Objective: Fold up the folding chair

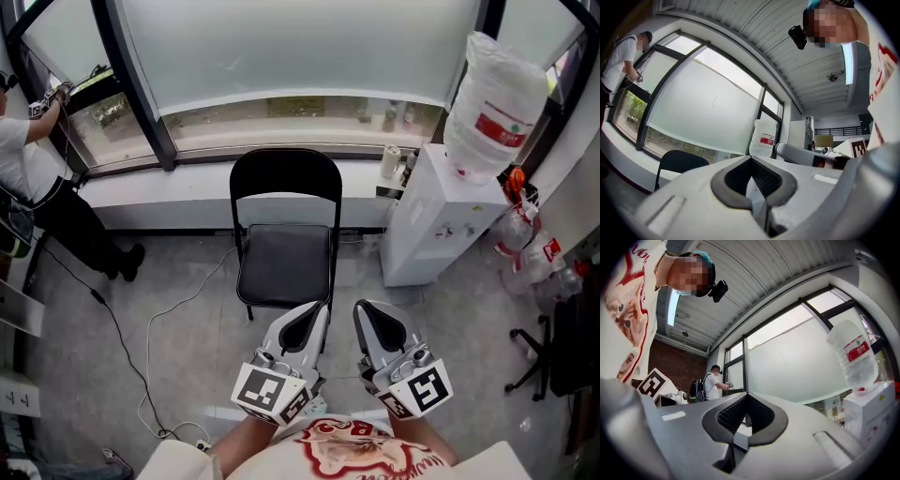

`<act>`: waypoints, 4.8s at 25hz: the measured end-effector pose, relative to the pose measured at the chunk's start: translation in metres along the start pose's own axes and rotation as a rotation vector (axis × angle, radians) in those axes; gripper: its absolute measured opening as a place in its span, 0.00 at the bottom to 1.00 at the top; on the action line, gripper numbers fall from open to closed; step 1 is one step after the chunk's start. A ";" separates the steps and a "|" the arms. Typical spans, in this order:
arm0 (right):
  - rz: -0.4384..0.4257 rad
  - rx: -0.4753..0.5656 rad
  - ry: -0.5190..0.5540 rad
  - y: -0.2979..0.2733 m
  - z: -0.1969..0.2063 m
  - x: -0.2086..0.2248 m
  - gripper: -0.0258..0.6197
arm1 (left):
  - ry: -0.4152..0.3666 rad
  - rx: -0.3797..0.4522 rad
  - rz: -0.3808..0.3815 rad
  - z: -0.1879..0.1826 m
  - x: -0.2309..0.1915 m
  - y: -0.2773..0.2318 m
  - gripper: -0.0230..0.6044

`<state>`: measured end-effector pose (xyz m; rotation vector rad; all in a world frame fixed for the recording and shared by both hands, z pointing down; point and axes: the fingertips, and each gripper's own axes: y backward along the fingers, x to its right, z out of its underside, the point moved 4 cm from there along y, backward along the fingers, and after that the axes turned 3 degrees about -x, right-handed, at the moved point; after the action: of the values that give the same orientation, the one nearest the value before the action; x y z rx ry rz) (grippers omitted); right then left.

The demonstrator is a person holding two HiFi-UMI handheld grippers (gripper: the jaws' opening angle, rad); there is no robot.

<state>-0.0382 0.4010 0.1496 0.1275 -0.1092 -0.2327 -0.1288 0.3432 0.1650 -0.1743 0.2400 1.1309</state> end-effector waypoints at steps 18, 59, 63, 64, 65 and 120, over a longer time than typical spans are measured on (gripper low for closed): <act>0.031 -0.039 -0.039 -0.047 0.022 0.054 0.08 | 0.037 -0.035 -0.002 0.008 -0.046 -0.061 0.04; -0.221 -0.223 -0.060 -0.275 0.157 0.194 0.08 | 0.152 -0.060 -0.406 0.091 -0.259 -0.181 0.04; -0.226 -0.286 -0.056 -0.273 0.200 0.198 0.08 | 0.253 -0.070 -0.456 0.137 -0.277 -0.163 0.04; -0.225 -0.303 -0.060 -0.272 0.210 0.199 0.08 | 0.284 -0.076 -0.461 0.150 -0.279 -0.159 0.05; -0.223 -0.316 -0.062 -0.272 0.220 0.199 0.08 | 0.313 -0.080 -0.468 0.163 -0.282 -0.155 0.07; 0.177 -0.518 -0.081 -0.272 0.440 0.351 0.52 | 1.240 0.091 -0.365 0.528 -0.385 -0.095 0.57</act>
<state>0.1870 0.0059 0.5790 -0.4054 -0.1365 -0.0837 -0.1448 0.1039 0.7803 -0.7991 1.2963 0.5169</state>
